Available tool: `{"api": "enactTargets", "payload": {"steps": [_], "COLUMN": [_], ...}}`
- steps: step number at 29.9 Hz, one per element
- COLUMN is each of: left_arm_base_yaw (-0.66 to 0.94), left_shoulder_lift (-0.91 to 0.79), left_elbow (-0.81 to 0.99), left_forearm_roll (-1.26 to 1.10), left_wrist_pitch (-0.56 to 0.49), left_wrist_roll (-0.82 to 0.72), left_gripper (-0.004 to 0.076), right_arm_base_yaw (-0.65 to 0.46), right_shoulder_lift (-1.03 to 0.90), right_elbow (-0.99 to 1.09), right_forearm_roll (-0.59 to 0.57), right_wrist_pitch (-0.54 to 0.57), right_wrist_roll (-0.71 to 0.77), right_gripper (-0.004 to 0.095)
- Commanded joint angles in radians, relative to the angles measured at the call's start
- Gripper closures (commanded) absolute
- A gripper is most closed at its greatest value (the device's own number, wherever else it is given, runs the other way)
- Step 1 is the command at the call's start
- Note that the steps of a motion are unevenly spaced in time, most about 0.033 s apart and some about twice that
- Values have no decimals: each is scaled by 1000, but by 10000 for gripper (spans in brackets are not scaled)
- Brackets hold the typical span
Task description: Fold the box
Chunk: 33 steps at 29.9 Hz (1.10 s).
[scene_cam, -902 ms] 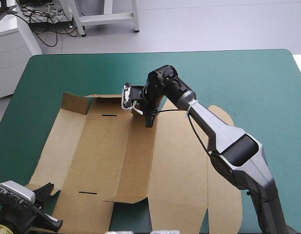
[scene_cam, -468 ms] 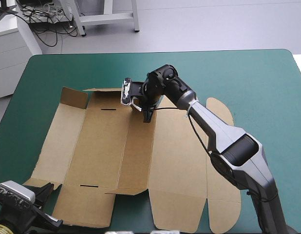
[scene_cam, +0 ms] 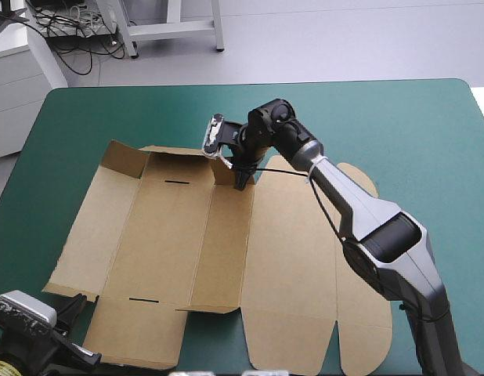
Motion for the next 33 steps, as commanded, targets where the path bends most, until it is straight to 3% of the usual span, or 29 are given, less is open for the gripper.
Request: {"api": "enactTargets", "payload": {"steps": [1,9,15,18,23,27,33], "left_arm_base_yaw": [-6,-6,-6,-6,-6,-6,-6], "left_shoulder_lift": [15,15,15,15,15,15,15], "left_elbow": [-23,-23,-23,-23,-23,-23,-23], "left_forearm_roll": [6,6,6,6,8,8,-4], "left_wrist_pitch": [-65,-65,-65,-65,-65,-65,-65], "left_wrist_roll": [-3,-3,-6,-6,-6,-6,-6], "left_gripper": [734,734,734,733,734,734,734], "right_arm_base_yaw": [-52,-205,-326,-389,-444,-446,-446], "right_shoulder_lift": [-107,-286,-421,-473,-612,-743,-989], "right_elbow": [-32,-32,-31,-16,141,334,657], "right_forearm_roll": [-5,-5,2,2,-71,-186,-153], "right_wrist_pitch": [-1,8,93,138,138,138,138], "right_wrist_roll": [36,241,262,373,422,538,654], "right_gripper": [538,557,565,661,932,928,928]}}
